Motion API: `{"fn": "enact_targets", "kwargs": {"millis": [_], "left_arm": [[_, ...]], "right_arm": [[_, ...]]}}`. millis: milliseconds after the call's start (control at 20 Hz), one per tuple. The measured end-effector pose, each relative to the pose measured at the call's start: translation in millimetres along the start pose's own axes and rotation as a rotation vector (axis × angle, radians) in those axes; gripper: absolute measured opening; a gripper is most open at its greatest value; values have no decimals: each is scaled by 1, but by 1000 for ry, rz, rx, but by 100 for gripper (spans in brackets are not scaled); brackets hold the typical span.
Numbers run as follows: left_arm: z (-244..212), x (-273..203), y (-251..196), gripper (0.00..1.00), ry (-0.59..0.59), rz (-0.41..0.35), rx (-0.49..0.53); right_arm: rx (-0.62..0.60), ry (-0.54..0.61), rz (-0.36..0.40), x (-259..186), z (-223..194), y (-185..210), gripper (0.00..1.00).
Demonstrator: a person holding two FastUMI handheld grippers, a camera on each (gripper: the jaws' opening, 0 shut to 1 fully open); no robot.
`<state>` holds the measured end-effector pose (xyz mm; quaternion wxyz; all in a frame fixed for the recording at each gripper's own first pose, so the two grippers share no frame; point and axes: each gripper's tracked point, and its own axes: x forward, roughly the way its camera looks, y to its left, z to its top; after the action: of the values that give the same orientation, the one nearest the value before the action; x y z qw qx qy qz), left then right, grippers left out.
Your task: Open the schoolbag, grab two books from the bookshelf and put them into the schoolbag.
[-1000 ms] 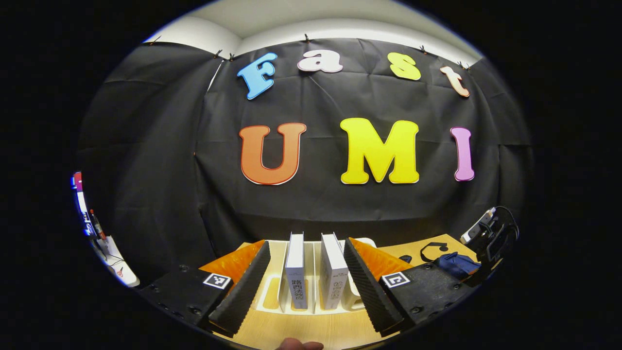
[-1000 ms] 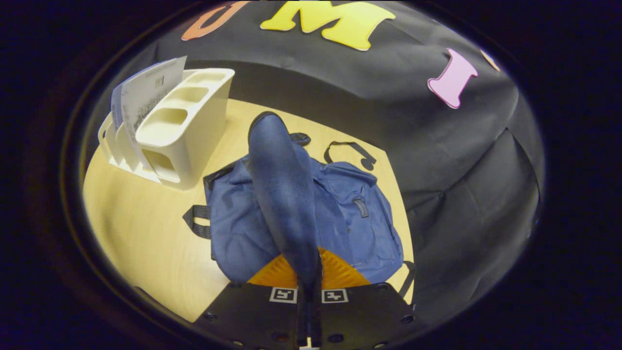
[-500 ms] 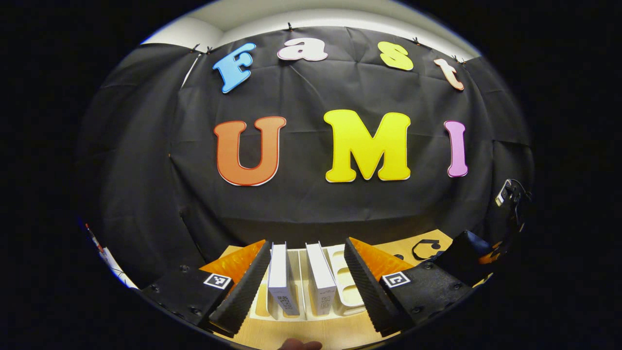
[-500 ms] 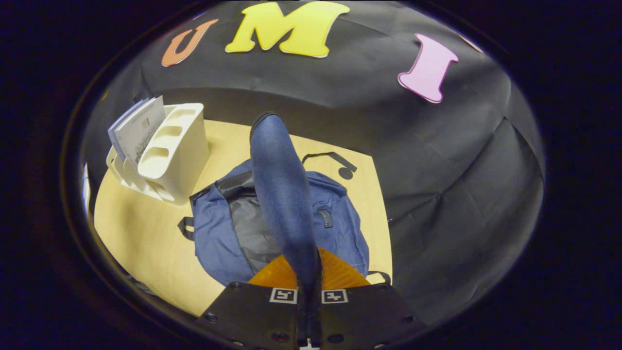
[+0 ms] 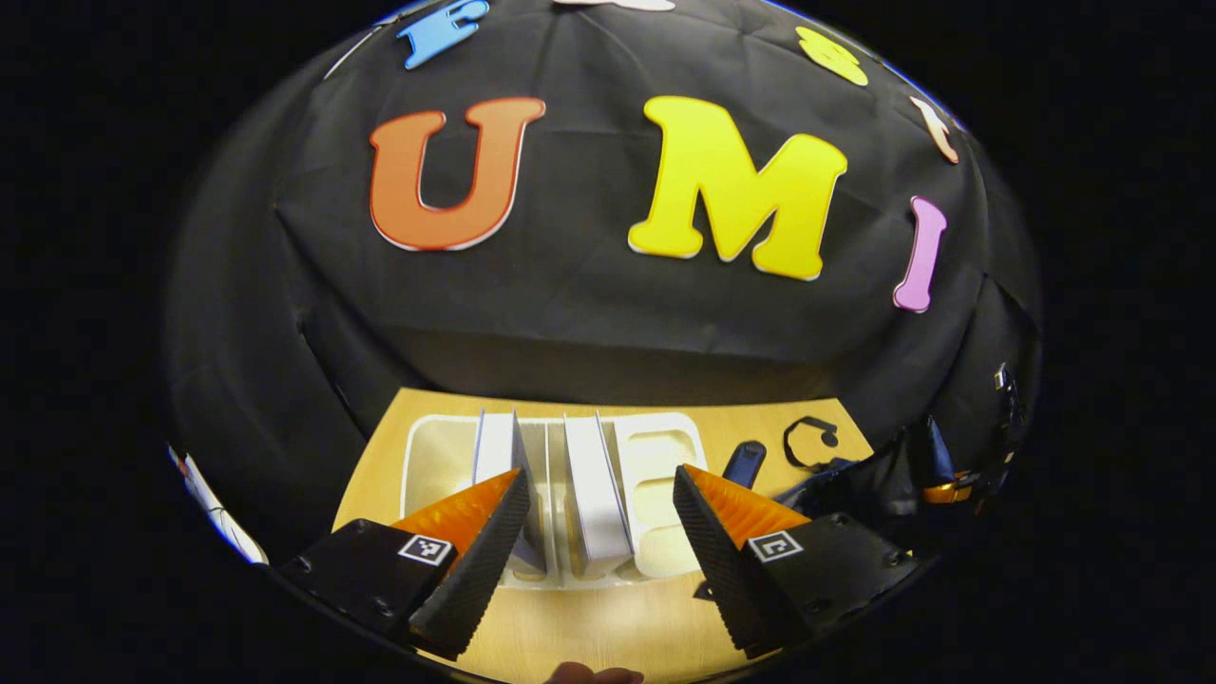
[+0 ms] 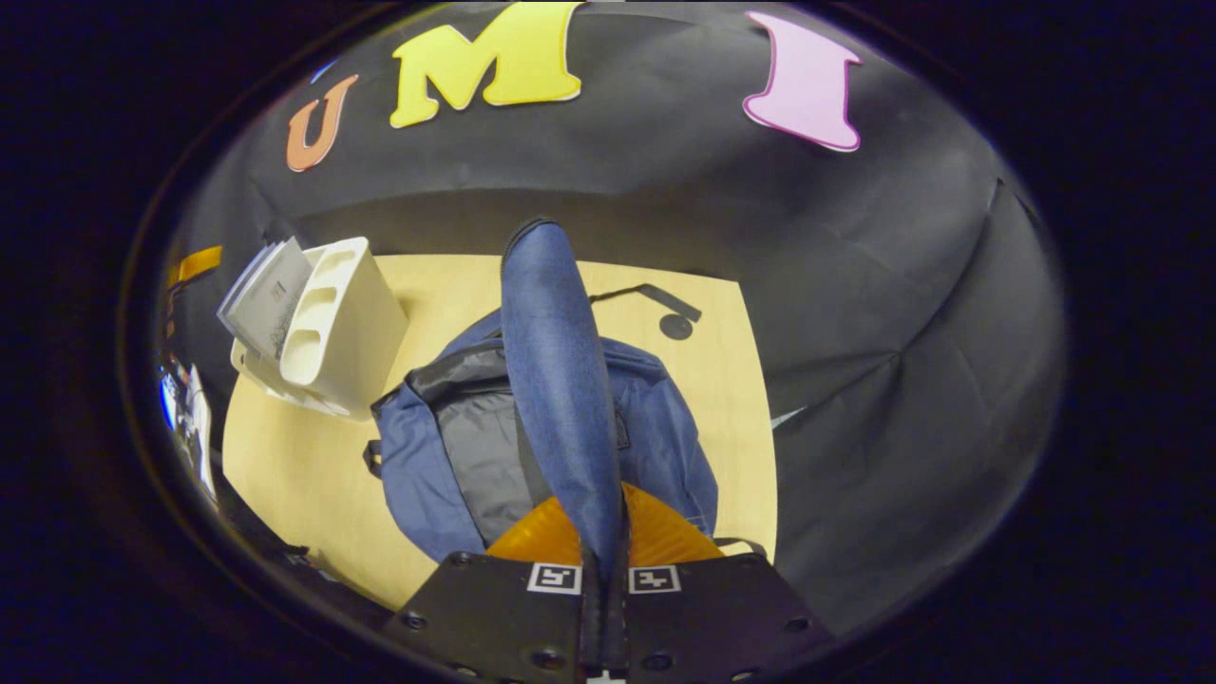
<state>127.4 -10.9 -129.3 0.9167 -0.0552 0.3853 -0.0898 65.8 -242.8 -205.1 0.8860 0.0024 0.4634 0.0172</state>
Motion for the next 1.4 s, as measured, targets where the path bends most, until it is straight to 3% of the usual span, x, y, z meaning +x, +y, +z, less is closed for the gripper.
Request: {"fn": "enact_targets", "kwargs": {"millis": [350,450,750,950,1150,1200,1400], "left_arm": [[-7,50,5,100,274,21,103],[-11,63,9,97,336,27,125],[-61,87,-3,97,583,26,2],[-72,97,8,96,658,76,-5],[-82,96,17,77,724,118,-3],[-86,97,18,77,732,129,-17],[-93,94,17,54,770,137,-50]], "right_arm": [[25,11,59,3,2,-4,4],[19,14,64,4,1,-7,4],[34,14,88,6,2,-6,3],[57,12,106,8,-1,-7,3],[67,5,115,8,-2,-6,3],[72,3,117,8,-3,-6,3],[85,-2,127,8,-4,-5,3]]}}
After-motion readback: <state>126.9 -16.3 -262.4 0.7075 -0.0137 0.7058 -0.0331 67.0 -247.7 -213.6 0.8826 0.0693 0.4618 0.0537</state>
